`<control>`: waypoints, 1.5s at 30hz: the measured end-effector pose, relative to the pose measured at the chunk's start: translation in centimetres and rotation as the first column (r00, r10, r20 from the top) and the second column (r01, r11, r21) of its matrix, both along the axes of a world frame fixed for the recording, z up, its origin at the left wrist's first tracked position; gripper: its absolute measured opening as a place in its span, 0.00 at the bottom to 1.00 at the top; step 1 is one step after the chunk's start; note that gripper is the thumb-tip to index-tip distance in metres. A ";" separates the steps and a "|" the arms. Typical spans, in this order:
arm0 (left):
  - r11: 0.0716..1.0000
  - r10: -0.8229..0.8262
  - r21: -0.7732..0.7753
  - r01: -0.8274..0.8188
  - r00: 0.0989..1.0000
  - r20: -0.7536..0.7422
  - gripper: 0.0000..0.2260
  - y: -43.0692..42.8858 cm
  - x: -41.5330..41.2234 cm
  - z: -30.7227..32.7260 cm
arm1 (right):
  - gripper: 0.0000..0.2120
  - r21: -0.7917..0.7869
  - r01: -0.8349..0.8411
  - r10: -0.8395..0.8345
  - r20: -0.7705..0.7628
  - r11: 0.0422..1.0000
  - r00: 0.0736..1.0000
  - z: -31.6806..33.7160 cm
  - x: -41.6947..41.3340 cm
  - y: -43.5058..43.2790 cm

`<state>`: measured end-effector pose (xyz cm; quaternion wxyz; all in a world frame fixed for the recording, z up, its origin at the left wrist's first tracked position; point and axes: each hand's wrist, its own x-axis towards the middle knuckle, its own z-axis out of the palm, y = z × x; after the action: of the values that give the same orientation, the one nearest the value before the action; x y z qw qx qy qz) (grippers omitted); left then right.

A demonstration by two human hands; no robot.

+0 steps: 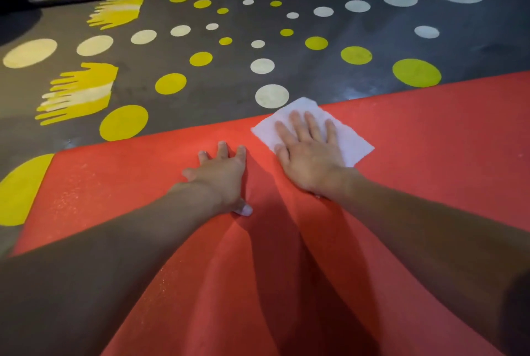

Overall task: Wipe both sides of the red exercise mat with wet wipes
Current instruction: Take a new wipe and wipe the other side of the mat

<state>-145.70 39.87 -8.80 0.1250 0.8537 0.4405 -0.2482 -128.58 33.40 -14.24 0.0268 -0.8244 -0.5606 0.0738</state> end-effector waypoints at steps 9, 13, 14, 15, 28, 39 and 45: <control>0.999 0.039 0.005 -0.039 0.999 0.032 0.56 -0.3 -0.5 0.3 | 0.26 0.001 -0.111 0.111 -0.053 0.994 0.992 0.2 -3.5 2.6; 0.998 0.061 0.005 -0.061 0.995 0.084 0.55 -0.4 -1.3 0.3 | 0.25 0.029 -0.173 0.174 -0.032 0.984 0.984 0.5 -0.4 2.4; 0.998 0.064 0.004 -0.064 0.994 0.091 0.57 -0.5 -1.2 0.3 | 0.25 0.012 -0.045 0.045 -0.001 0.999 0.999 0.5 0.5 2.4; 0.998 0.069 0.003 -0.069 0.993 0.098 0.58 -0.6 -1.2 0.4 | 0.26 -0.007 0.066 -0.066 0.011 0.998 0.998 0.4 0.4 2.5; 0.995 -0.082 -0.051 0.083 0.997 0.011 0.61 -3.7 -4.3 0.5 | 0.27 -0.007 -0.092 0.092 -0.010 0.996 0.996 0.1 -6.1 -1.9; 0.993 -0.110 0.062 0.102 0.984 0.141 0.47 -6.0 -6.2 0.9 | 0.28 0.015 -0.267 0.267 -0.024 0.964 0.963 0.3 -7.9 -5.7; 0.992 -0.104 -0.065 0.104 0.995 0.008 0.63 -8.1 -7.7 0.7 | 0.27 -0.030 0.108 -0.107 0.023 0.994 0.994 0.4 -5.0 -6.0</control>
<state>-153.39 31.80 -8.11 0.1409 0.8715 0.3867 -0.2665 -133.60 27.39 -13.84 0.0118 -0.8543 -0.5146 0.0719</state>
